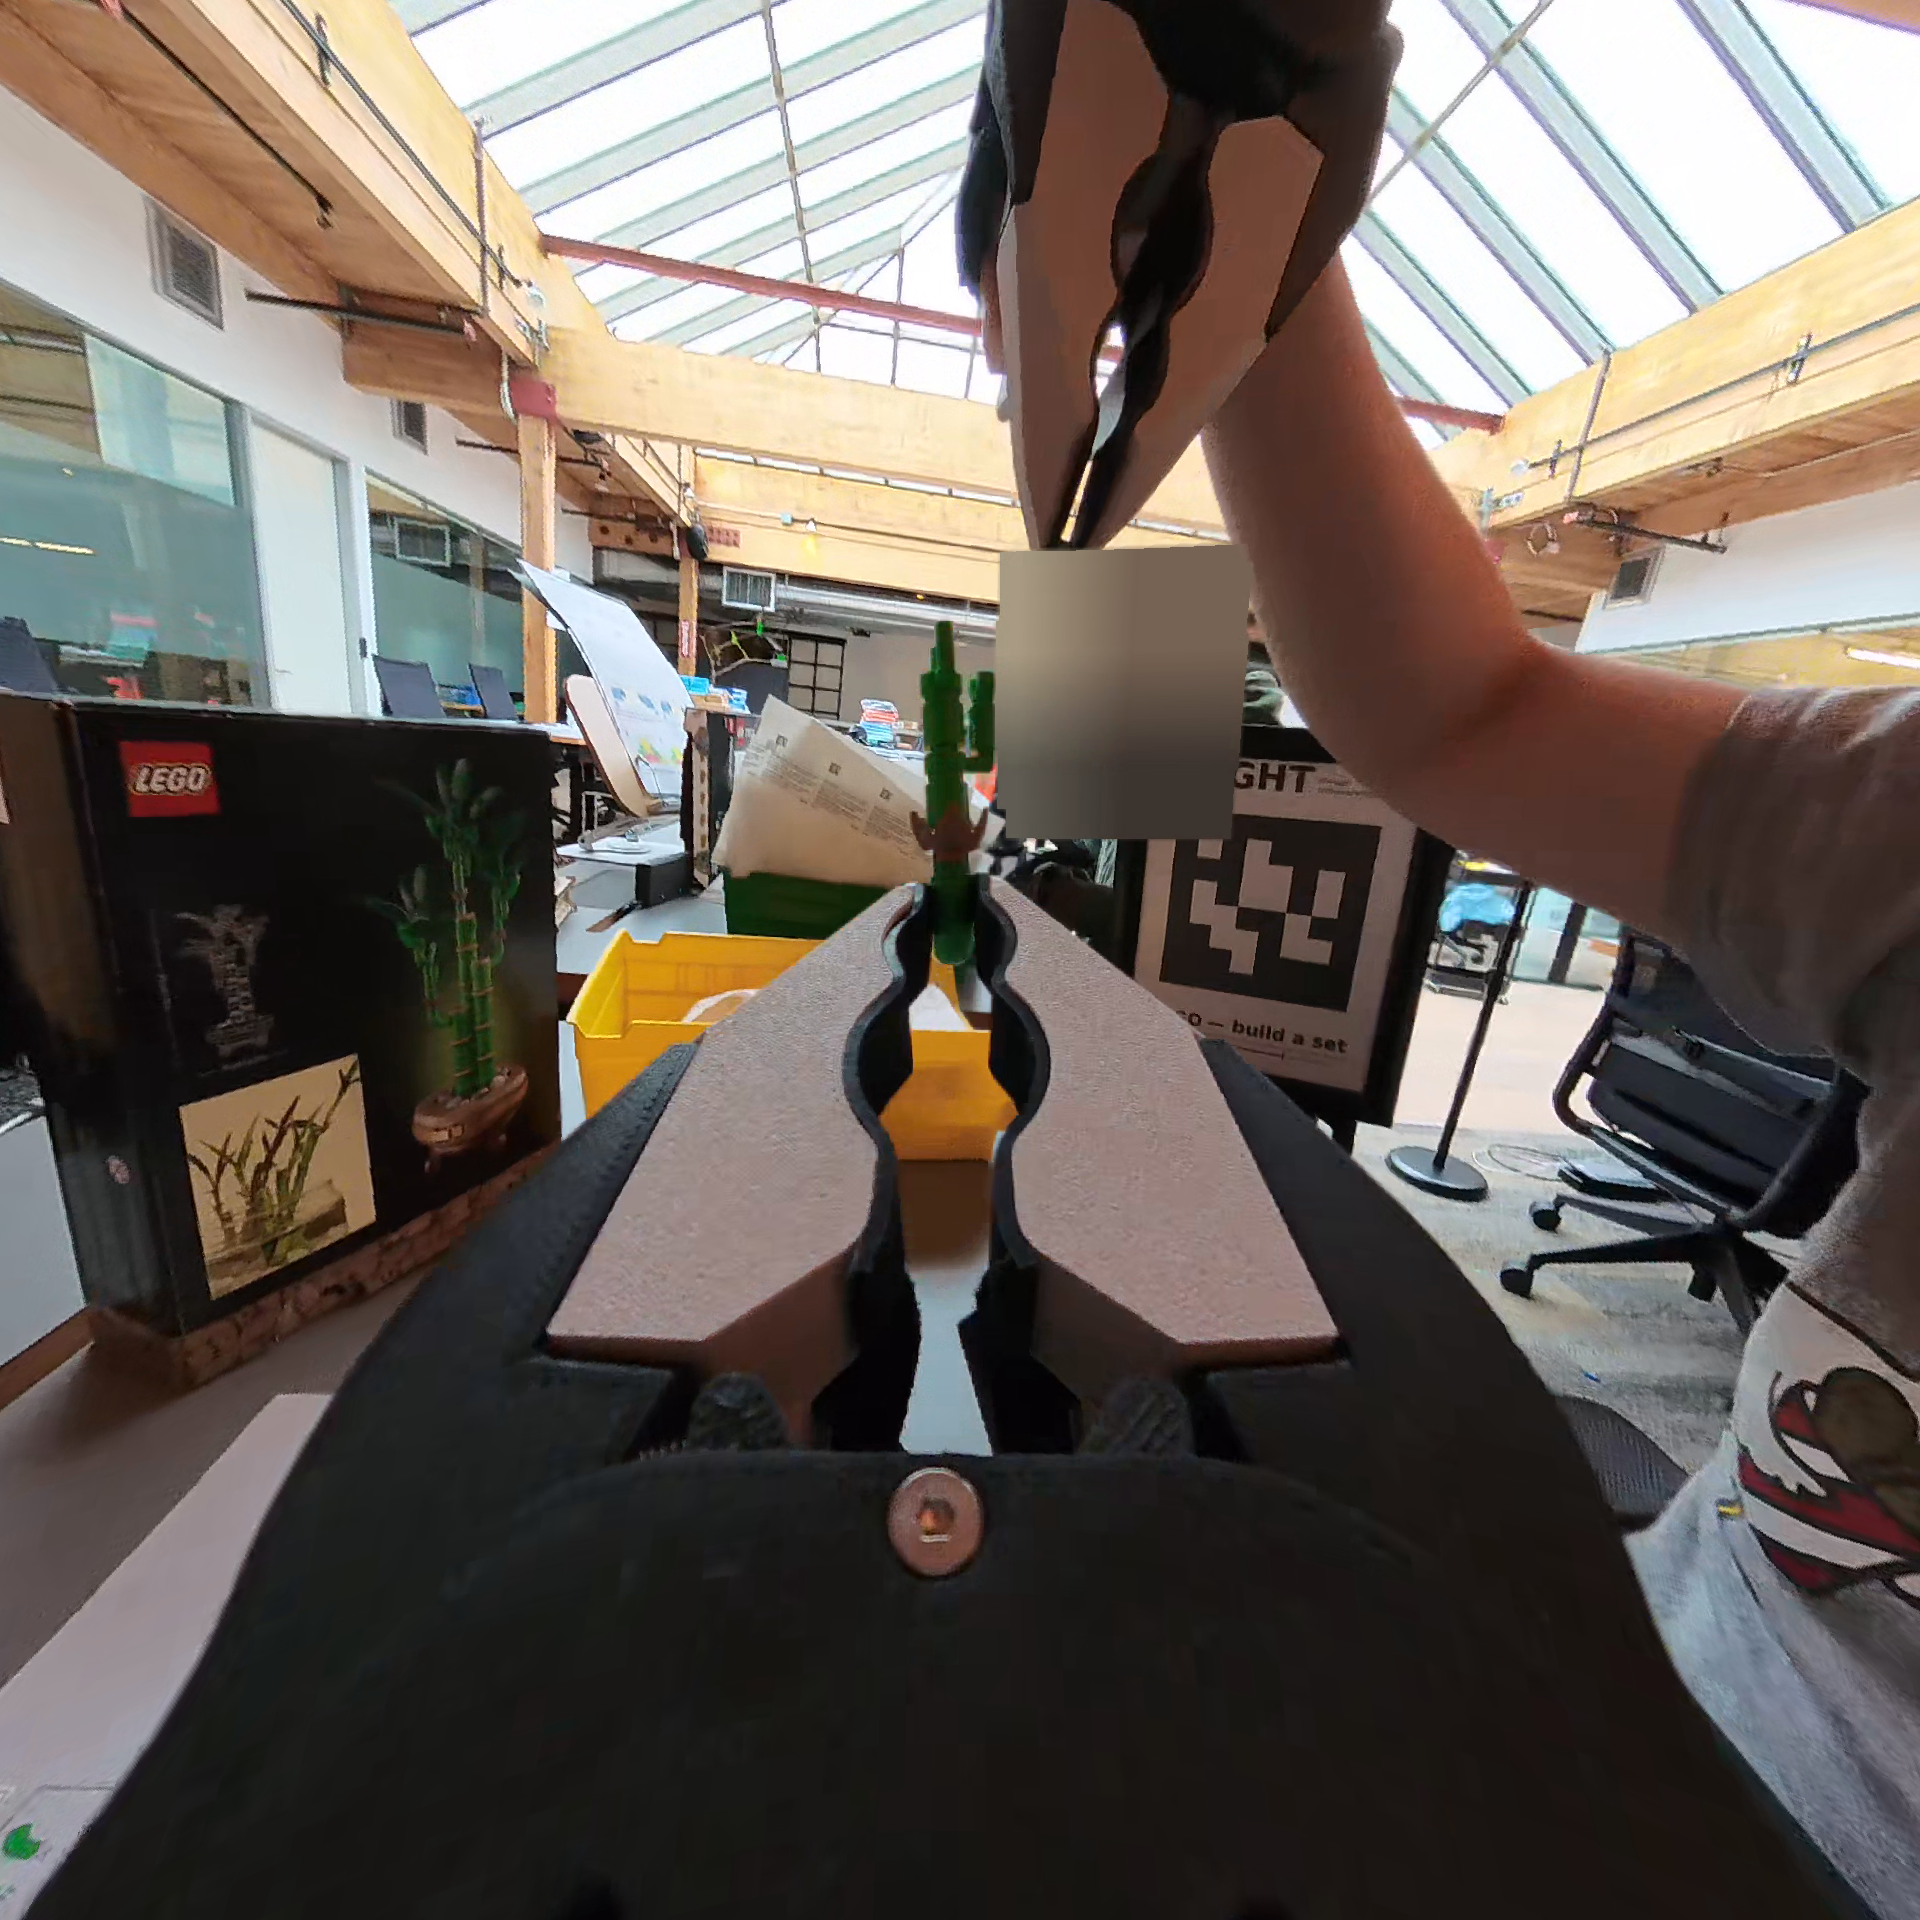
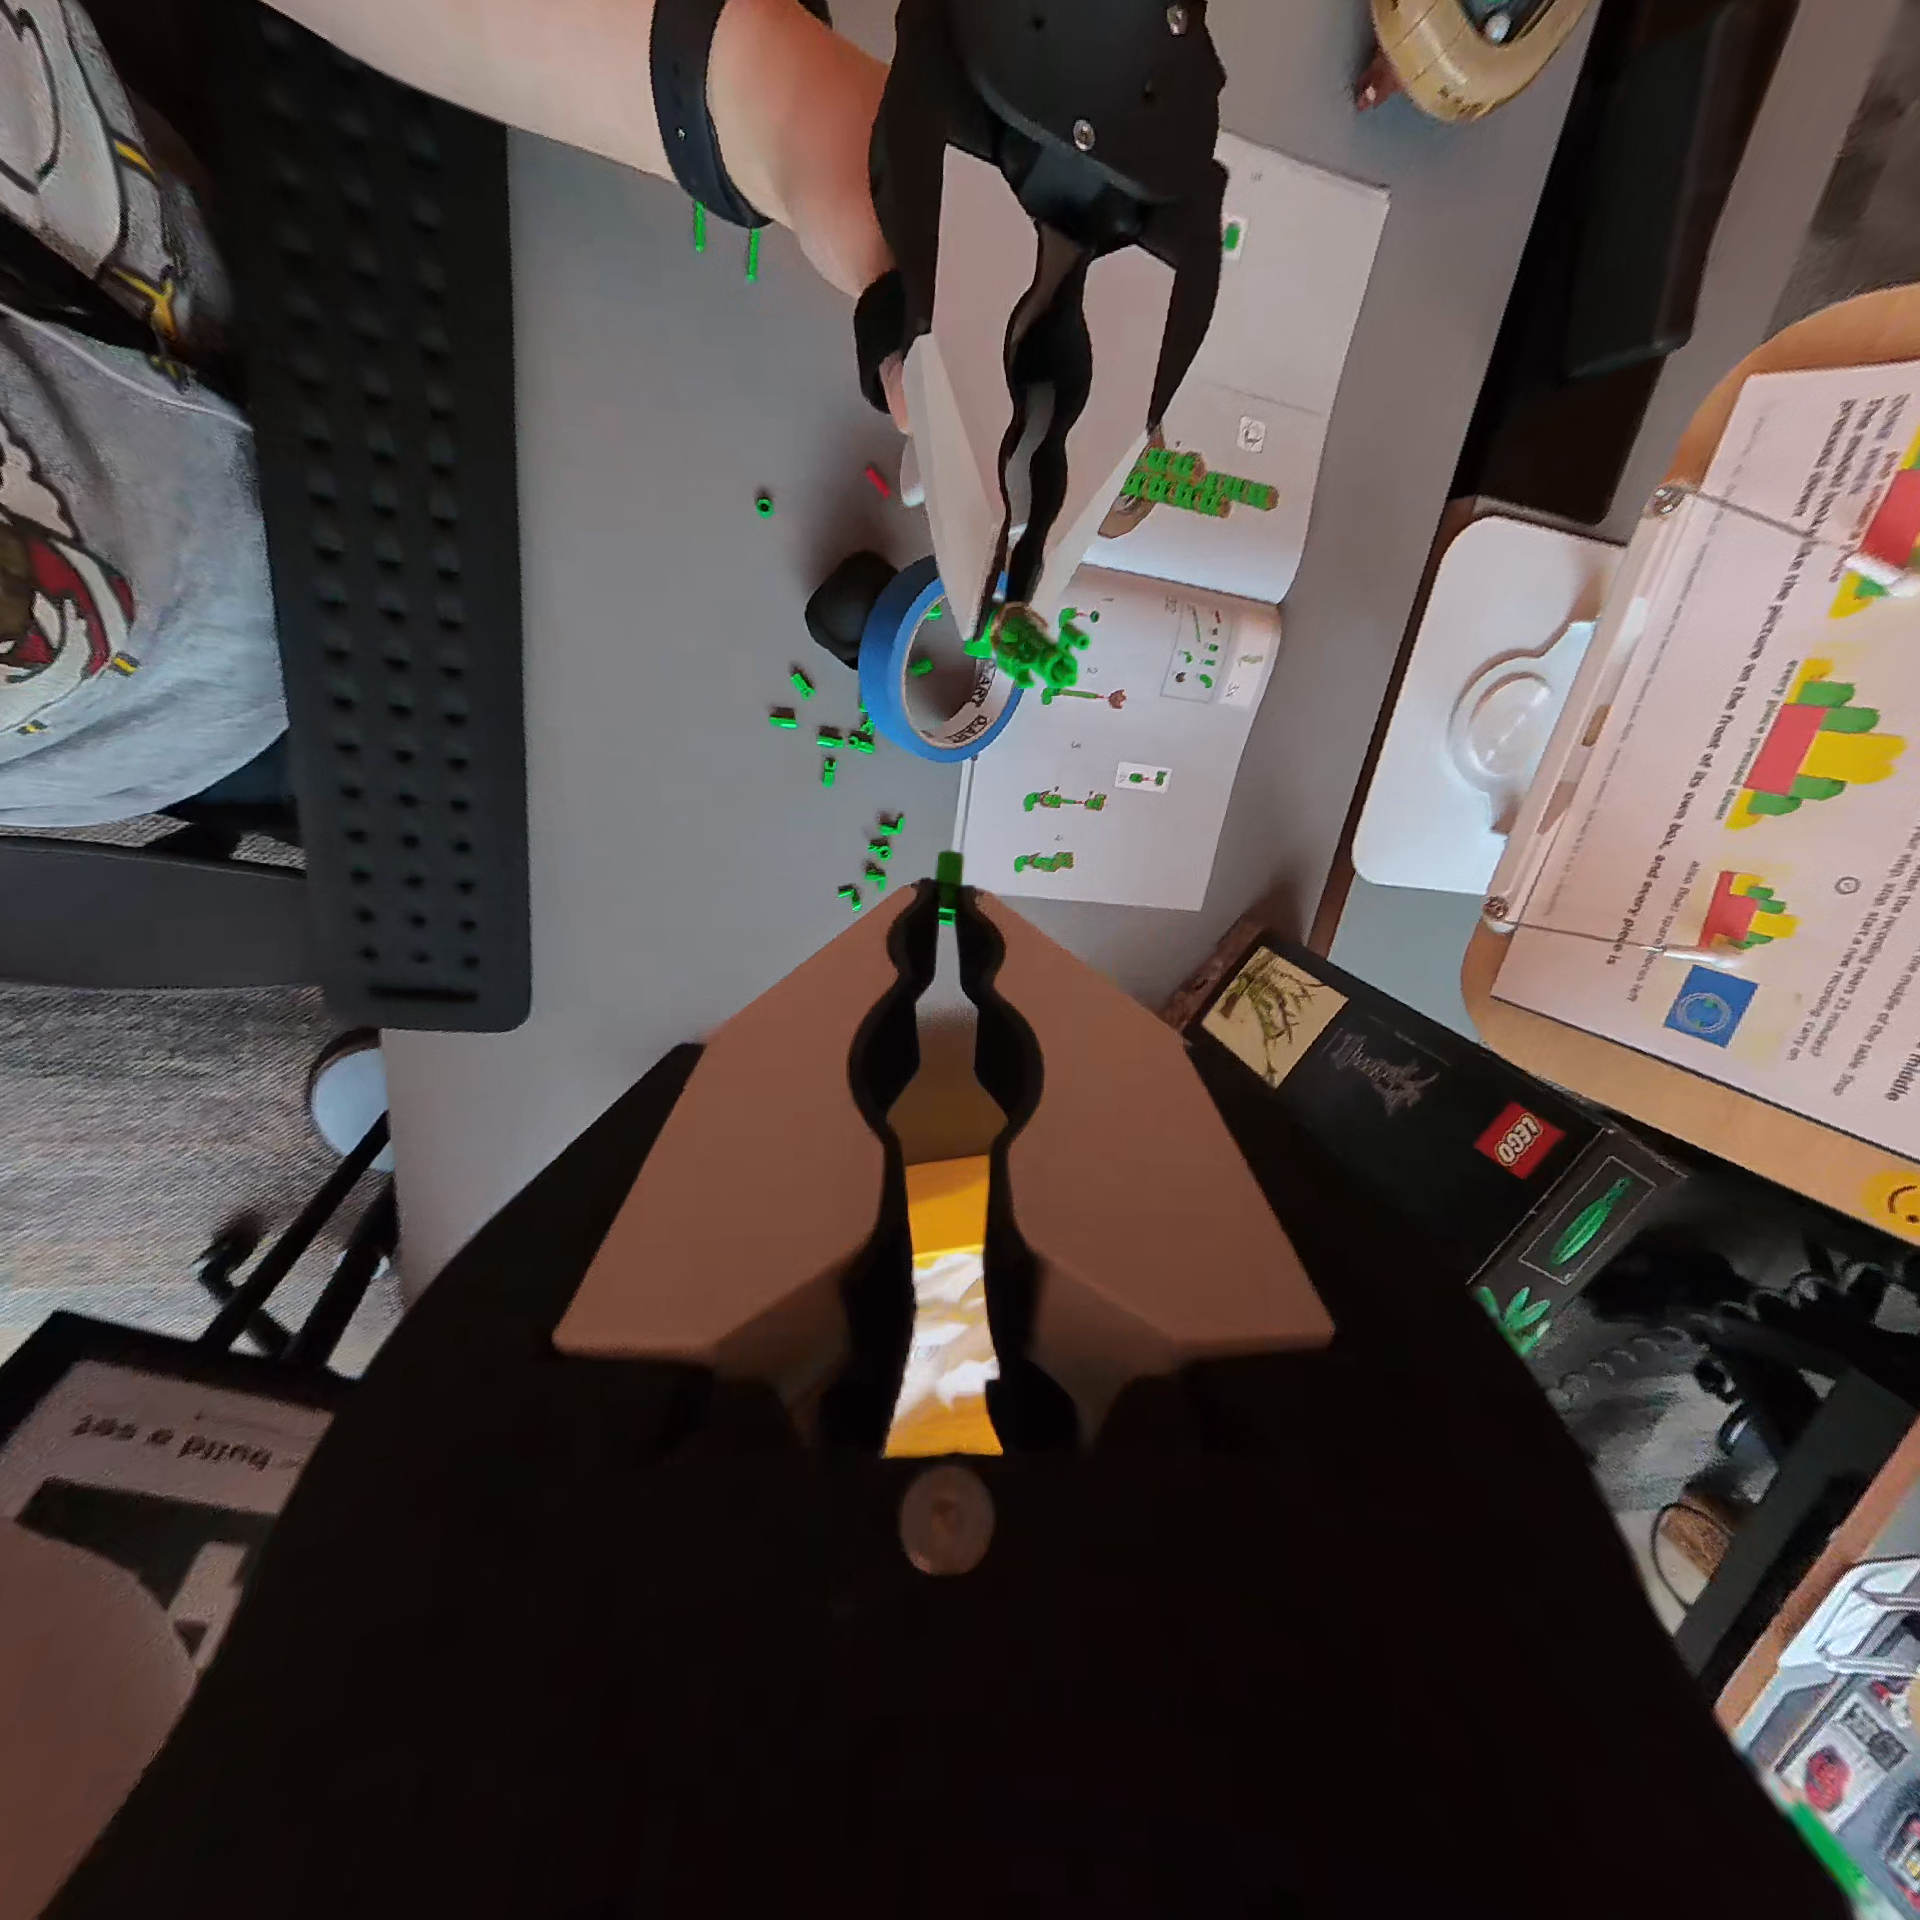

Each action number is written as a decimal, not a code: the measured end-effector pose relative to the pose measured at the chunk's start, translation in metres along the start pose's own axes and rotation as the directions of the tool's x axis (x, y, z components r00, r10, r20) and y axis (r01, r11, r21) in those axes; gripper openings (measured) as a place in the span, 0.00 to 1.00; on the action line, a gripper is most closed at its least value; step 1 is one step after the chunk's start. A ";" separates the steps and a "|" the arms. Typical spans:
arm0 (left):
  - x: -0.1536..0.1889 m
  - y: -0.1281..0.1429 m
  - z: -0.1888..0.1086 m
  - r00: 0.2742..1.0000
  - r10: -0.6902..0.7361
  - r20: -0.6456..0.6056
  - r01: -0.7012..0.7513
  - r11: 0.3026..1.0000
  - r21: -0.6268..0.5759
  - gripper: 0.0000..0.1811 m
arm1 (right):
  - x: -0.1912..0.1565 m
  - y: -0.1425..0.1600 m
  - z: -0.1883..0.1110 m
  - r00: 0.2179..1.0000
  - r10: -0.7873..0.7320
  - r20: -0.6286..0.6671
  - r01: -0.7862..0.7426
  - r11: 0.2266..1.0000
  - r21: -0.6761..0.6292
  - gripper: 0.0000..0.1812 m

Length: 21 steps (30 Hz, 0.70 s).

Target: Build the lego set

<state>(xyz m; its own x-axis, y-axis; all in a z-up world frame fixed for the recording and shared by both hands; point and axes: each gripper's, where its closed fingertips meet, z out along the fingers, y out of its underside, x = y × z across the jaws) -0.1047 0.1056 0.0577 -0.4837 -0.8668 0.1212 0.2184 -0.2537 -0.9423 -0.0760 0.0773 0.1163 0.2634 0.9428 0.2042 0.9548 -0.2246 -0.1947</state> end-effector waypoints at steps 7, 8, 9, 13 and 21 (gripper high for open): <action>0.014 -0.015 0.003 0.999 0.043 -0.007 -0.043 0.998 0.043 0.03 | -0.010 -0.004 -0.005 0.999 0.028 0.045 -0.024 0.996 -0.090 0.01; 0.016 -0.015 0.004 0.998 0.056 -0.007 -0.055 0.998 0.041 0.03 | -0.012 -0.004 -0.010 0.998 0.032 0.048 -0.028 0.995 -0.097 0.01; 0.018 -0.017 0.005 0.998 0.062 -0.010 -0.061 0.997 0.044 0.03 | -0.012 -0.005 -0.015 0.998 0.035 0.046 -0.030 0.994 -0.106 0.01; 0.023 -0.021 0.008 0.998 0.061 -0.023 -0.059 0.996 0.066 0.03 | -0.013 -0.007 -0.035 0.997 0.061 0.047 -0.054 0.989 -0.140 0.01; 0.030 -0.021 0.015 0.997 0.070 -0.043 -0.066 0.994 0.084 0.03 | -0.012 -0.026 -0.049 0.993 0.063 0.097 -0.044 0.981 -0.187 0.01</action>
<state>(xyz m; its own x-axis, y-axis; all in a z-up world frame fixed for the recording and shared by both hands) -0.1111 0.0780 0.0856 -0.5036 -0.8630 0.0411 0.3202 -0.2306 -0.9189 -0.0972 0.0599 0.1662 0.3088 0.9461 0.0974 0.9511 -0.3083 -0.0209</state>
